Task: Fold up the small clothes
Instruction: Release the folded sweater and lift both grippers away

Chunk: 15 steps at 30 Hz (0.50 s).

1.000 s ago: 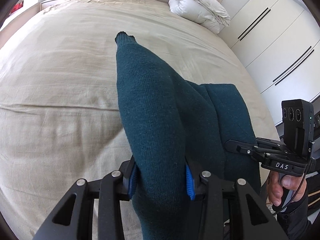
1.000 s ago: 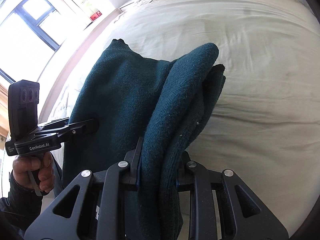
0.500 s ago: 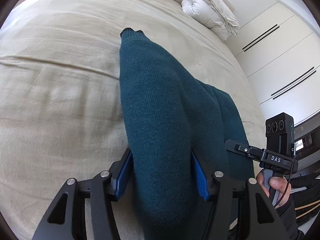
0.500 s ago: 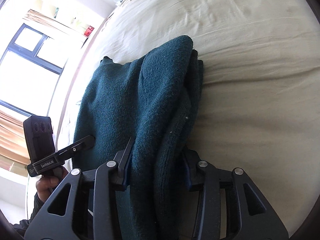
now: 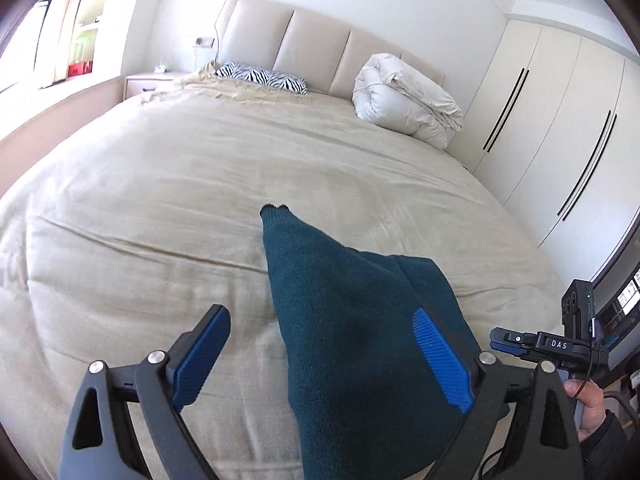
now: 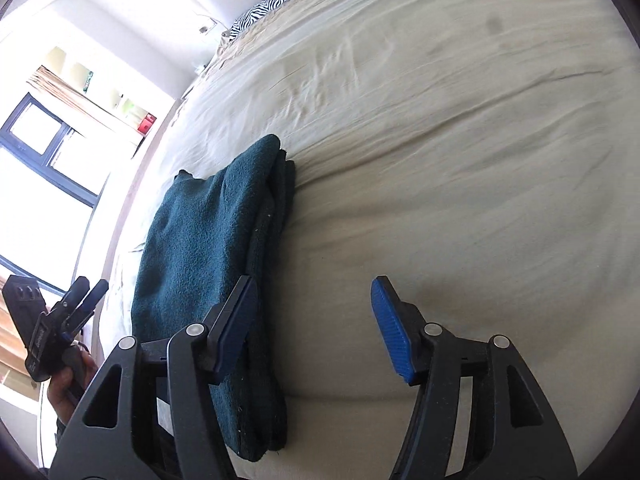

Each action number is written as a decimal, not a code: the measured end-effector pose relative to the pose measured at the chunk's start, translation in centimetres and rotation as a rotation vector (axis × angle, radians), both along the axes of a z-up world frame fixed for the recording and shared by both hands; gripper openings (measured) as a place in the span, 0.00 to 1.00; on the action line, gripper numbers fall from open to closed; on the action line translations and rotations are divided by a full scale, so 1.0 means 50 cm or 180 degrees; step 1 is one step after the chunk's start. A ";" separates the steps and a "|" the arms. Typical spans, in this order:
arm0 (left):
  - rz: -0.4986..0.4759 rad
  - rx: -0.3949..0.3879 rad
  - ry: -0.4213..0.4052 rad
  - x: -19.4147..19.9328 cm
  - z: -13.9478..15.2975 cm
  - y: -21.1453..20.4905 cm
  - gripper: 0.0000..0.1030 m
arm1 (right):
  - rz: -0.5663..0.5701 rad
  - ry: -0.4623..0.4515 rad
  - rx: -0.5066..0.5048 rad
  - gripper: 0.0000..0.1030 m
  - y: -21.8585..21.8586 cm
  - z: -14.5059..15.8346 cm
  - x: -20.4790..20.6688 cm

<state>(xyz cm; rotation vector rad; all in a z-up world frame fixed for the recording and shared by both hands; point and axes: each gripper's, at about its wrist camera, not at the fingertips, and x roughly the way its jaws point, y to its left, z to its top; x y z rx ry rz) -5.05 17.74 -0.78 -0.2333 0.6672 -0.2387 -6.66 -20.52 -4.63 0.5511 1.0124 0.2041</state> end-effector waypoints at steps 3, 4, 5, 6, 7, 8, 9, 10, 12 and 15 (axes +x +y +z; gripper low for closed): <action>0.0148 0.0463 -0.0562 -0.045 0.079 -0.023 1.00 | -0.0164 -0.0334 -0.0354 0.57 -0.001 0.063 -0.045; 0.0214 0.0594 -0.0720 -0.059 0.103 -0.032 1.00 | -0.0211 -0.0484 -0.0494 0.57 0.005 0.090 -0.059; 0.0297 0.0708 -0.0856 -0.073 0.124 -0.038 1.00 | -0.0262 -0.0646 -0.0648 0.57 0.009 0.121 -0.078; 0.0367 0.0791 -0.0970 -0.086 0.143 -0.043 1.00 | -0.0303 -0.0809 -0.0792 0.58 0.017 0.152 -0.092; 0.0410 0.0834 -0.1077 -0.093 0.167 -0.056 1.00 | -0.0334 -0.0972 -0.0904 0.65 0.025 0.181 -0.106; 0.0423 0.0835 -0.1187 -0.108 0.185 -0.059 1.00 | -0.0371 -0.1160 -0.0984 0.78 0.031 0.214 -0.124; 0.0430 0.0829 -0.1303 -0.126 0.203 -0.056 1.00 | -0.0408 -0.1370 -0.1023 0.85 0.036 0.245 -0.143; 0.0441 0.0818 -0.1429 -0.141 0.221 -0.057 1.00 | -0.0438 -0.1601 -0.1032 0.94 0.041 0.275 -0.161; 0.0569 0.0802 -0.1639 -0.174 0.253 -0.068 1.00 | -0.0529 -0.2021 -0.1065 0.97 0.048 0.330 -0.197; 0.0627 0.0742 -0.1636 -0.187 0.283 -0.072 1.00 | -0.0685 -0.2406 -0.1282 1.00 0.062 0.403 -0.238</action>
